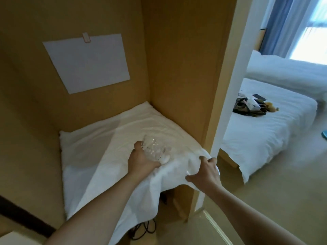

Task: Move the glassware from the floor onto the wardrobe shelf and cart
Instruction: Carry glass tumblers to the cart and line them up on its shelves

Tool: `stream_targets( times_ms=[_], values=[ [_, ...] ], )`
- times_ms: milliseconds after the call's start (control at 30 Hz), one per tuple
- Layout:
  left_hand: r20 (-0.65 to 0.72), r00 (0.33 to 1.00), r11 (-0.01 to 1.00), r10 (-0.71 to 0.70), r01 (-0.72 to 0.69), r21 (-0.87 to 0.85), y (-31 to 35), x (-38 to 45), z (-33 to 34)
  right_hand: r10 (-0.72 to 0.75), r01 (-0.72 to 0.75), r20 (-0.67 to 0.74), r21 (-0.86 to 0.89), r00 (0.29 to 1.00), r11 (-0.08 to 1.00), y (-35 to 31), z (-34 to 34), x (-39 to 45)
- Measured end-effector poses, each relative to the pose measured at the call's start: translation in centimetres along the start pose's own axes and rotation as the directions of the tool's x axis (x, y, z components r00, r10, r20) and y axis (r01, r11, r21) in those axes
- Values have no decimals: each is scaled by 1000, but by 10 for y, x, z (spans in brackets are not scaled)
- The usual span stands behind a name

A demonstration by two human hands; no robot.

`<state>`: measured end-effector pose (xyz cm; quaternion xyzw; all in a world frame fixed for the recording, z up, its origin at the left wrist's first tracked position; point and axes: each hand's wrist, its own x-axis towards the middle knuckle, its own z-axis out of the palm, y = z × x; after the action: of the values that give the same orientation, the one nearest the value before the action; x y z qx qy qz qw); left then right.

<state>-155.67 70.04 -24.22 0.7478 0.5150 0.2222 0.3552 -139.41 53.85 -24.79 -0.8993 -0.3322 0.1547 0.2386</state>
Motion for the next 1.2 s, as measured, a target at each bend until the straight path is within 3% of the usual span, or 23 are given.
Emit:
stream_targets(
  times_ms=[167,400,667,867,1000,1200],
  values=[
    [-20,997,997,71,-71,1,40,-68,35,34,-26,-47,147,998,989,70,-31,-42],
    [77,978,981,195,-193,-25,117,-148,119,186,-122,-155,351,970,928,186,-104,-95],
    [284,891,932,355,-314,-181,222,-219,239,485,-198,-302,646,821,737,324,-184,-137],
    [452,763,887,462,-382,-260,312,-241,333,640,-109,-346,821,686,560,407,-243,-154],
    [512,672,845,535,-406,-349,377,-251,401,696,-54,-389,851,603,522,458,-281,-147],
    [601,480,769,639,-407,-492,479,-250,501,784,-43,-472,846,403,531,530,-347,-117]
  ],
)
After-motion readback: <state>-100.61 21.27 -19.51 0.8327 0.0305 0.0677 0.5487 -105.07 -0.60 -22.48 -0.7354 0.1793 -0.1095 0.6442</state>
